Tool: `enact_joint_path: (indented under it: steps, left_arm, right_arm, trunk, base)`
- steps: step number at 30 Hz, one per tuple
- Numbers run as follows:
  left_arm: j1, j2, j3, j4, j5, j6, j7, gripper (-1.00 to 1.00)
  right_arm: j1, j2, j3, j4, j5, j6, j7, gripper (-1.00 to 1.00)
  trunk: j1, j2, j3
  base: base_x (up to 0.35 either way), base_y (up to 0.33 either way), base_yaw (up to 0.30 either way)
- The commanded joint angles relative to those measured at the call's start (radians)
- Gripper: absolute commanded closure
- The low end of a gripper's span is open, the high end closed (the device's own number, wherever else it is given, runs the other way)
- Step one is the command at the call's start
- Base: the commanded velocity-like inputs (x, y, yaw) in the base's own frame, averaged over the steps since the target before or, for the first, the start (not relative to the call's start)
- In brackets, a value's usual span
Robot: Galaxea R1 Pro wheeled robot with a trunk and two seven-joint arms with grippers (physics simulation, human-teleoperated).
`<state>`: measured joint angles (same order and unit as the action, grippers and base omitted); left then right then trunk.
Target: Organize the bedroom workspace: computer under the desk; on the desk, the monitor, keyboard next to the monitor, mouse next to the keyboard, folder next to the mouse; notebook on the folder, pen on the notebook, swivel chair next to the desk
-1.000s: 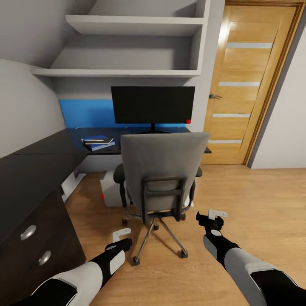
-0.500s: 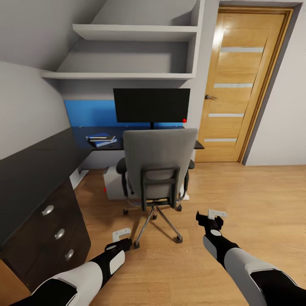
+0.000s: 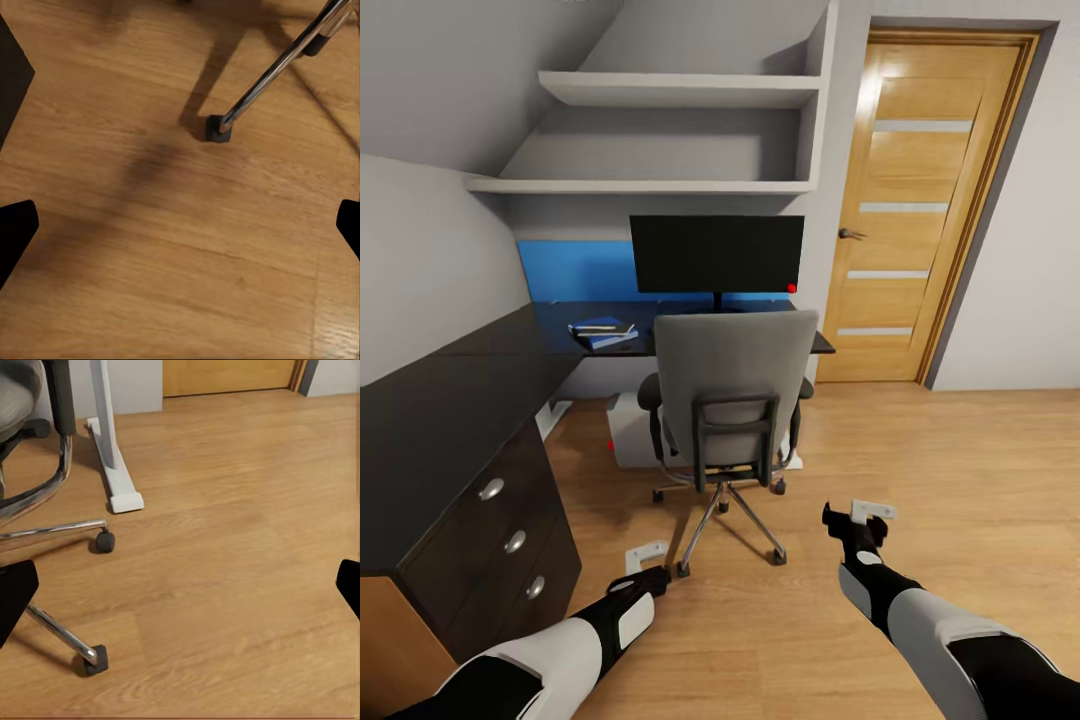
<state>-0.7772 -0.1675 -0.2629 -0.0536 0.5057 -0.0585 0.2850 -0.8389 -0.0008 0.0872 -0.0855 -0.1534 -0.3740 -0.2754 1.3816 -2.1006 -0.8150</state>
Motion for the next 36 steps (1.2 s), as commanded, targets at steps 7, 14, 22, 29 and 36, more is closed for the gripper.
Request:
enact_joint_path:
  steps: [7, 14, 22, 29, 36]
  left_arm:
    - [0.013, 0.006, -0.007, 0.030, 0.011, -0.004, 0.003, -1.00]
    - [0.176, 0.022, -0.008, 0.032, 0.011, -0.038, 0.004, -1.00]
    - [0.307, 0.065, -0.008, 0.032, 0.012, -0.091, 0.006, -1.00]
    - [0.375, 0.093, -0.008, 0.032, 0.012, -0.094, 0.006, -1.00]
    - [0.386, 0.103, -0.008, 0.033, 0.012, -0.084, 0.005, -1.00]
  right_arm:
    - [0.156, 0.005, 0.008, 0.098, 0.090, -0.199, -0.003, -1.00]
    - [0.344, 0.004, 0.008, 0.108, 0.187, -0.281, -0.005, -1.00]
    - [0.406, 0.002, 0.007, 0.108, 0.189, -0.264, -0.006, -1.00]
    - [0.439, 0.009, 0.007, 0.109, 0.189, -0.263, -0.005, -1.00]
    - [0.444, 0.009, 0.006, 0.109, 0.189, -0.263, -0.006, -1.00]
  trunk:
    - [-0.027, 0.049, 0.021]
    - [-0.054, 0.098, 0.043]
    - [-0.085, 0.154, 0.068]
    - [-0.111, 0.203, 0.090]
    - [-0.138, 0.252, 0.112]
  base:
    - [0.000, 0.000, 0.000]
    - [0.000, 0.000, 0.000]
    - [0.000, 0.000, 0.000]
    - [0.000, 0.000, 0.000]
    - [0.000, 0.000, 0.000]
